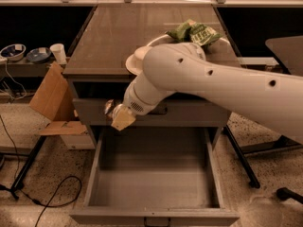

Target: Place orange can into bottom drawer

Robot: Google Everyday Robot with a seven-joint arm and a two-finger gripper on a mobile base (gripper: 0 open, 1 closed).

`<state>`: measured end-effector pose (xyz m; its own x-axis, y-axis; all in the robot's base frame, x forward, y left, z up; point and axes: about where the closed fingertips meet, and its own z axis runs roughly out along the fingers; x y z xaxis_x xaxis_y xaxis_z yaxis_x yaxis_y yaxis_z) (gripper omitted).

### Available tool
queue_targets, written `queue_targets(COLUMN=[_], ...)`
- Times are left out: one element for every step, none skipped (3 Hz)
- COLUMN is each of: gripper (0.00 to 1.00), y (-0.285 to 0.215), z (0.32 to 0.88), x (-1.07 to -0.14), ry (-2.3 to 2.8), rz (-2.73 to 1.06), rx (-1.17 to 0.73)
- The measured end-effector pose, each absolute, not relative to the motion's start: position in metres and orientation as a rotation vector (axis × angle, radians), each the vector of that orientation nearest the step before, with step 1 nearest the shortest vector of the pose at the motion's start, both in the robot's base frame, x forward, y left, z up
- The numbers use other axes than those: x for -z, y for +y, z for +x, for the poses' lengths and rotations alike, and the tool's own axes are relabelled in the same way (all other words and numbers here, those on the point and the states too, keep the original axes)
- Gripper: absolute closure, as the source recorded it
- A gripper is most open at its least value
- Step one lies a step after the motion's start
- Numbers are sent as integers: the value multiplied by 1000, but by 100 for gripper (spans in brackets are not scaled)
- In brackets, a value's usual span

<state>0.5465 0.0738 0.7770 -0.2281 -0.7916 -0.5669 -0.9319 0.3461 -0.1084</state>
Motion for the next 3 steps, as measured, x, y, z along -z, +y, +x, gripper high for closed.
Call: queue_targets(gripper=[100, 100, 100], y=[87, 101, 115], z=[547, 552, 559], x=[-728, -680, -638], ry=[2110, 2147, 2176], rz=[-1565, -1636, -1694], rx=[-281, -211, -147])
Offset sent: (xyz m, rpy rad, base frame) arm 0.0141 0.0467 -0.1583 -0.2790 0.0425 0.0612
